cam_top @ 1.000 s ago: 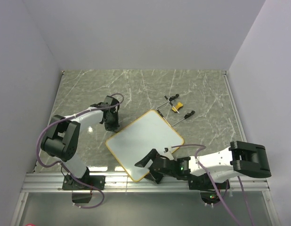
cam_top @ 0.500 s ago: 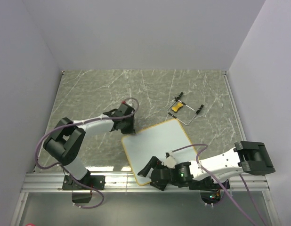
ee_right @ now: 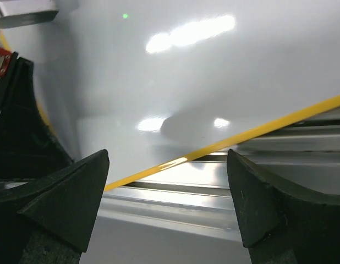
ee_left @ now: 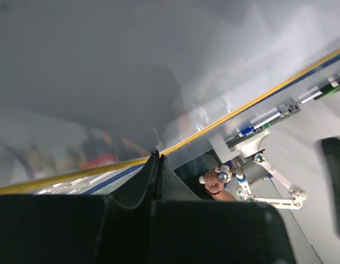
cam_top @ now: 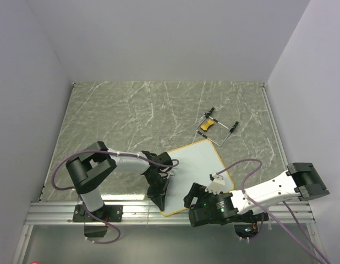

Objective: Erase the whiteboard

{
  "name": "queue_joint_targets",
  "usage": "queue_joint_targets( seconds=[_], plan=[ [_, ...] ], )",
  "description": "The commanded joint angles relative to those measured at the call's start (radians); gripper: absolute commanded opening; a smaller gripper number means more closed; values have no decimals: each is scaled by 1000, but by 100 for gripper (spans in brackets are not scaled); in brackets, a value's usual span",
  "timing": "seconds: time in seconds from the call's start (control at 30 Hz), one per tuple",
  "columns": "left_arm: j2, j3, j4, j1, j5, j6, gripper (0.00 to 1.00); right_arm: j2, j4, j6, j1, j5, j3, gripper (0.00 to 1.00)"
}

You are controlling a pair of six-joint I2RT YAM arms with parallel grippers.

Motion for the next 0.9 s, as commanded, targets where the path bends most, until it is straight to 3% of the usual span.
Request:
queue_joint_targets(
  seconds=[0.0, 0.1, 0.23, 0.33, 0.4, 0.43, 0.53, 0.87],
  plan=[
    [35, 58, -74, -20, -179, 31, 0, -47, -279, 787, -11, 55, 66, 94],
    [-14, 222, -206, -14, -392, 66, 0, -60, -297, 787, -6, -5, 60, 94],
    [-21, 460, -307, 55, -532, 154, 1, -68, -196, 789, -5, -20, 2, 95],
    [-24, 554, -315, 125, -615, 218, 16, -71, -80, 790, -6, -11, -52, 95],
    [-24, 566, -284, 162, -667, 276, 24, -67, -44, 787, -6, 20, -74, 95],
    [-20, 560, -263, 207, -667, 296, 33, -54, -2, 789, -6, 35, -83, 95],
    [14, 531, -162, 293, -661, 353, 39, -37, 87, 794, -6, 78, -115, 96],
    [164, 483, -27, 322, -750, 424, 37, 44, 178, 801, -12, 60, -135, 96]
  ],
)
